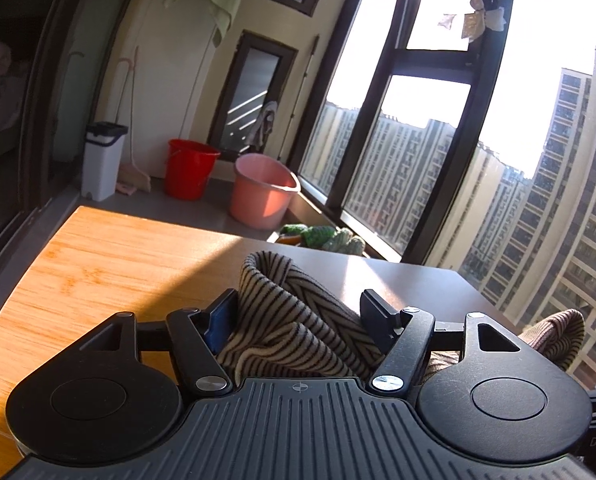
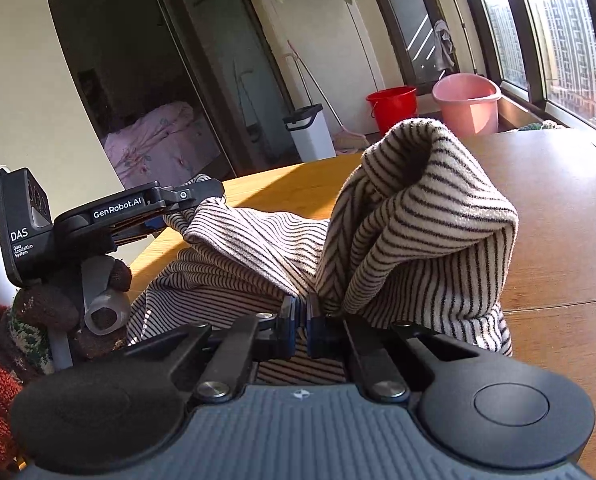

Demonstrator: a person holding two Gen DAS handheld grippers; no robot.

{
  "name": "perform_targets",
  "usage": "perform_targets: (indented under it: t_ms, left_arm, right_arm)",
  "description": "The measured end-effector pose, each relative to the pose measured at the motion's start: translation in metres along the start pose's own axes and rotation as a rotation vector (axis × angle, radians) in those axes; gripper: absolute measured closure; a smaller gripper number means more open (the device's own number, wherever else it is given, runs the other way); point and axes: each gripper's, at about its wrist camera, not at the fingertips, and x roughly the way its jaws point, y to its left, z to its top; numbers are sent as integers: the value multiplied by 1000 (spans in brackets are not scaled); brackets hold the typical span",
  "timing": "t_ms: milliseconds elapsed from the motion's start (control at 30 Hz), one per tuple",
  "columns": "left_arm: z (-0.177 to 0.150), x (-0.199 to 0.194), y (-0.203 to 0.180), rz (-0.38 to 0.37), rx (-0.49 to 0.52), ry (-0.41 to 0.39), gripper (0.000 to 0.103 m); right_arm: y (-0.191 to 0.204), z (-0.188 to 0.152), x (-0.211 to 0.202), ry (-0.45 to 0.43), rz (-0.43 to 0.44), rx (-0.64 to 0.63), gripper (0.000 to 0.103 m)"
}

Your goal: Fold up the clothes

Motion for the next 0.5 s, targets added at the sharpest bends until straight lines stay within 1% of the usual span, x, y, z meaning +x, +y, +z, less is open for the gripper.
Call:
perform_targets:
  t_ms: [133,300,400,500]
  left_arm:
    - [-8,-13,-1,-15,-26,20,28]
    - [-25,-47,-3,-40,-68,22,22]
    - [-32,-65,-4,-42,-63,24,17]
    - [-27,-72,2,-25,-65,50,17]
  right_arm:
    - [0,-9,-12,9,25,6,100]
    - [4,-28,-34,29,59,21,100]
    - [9,-36,-43,35,69,17,100]
    - [10,-33,-42,48,70,4,100]
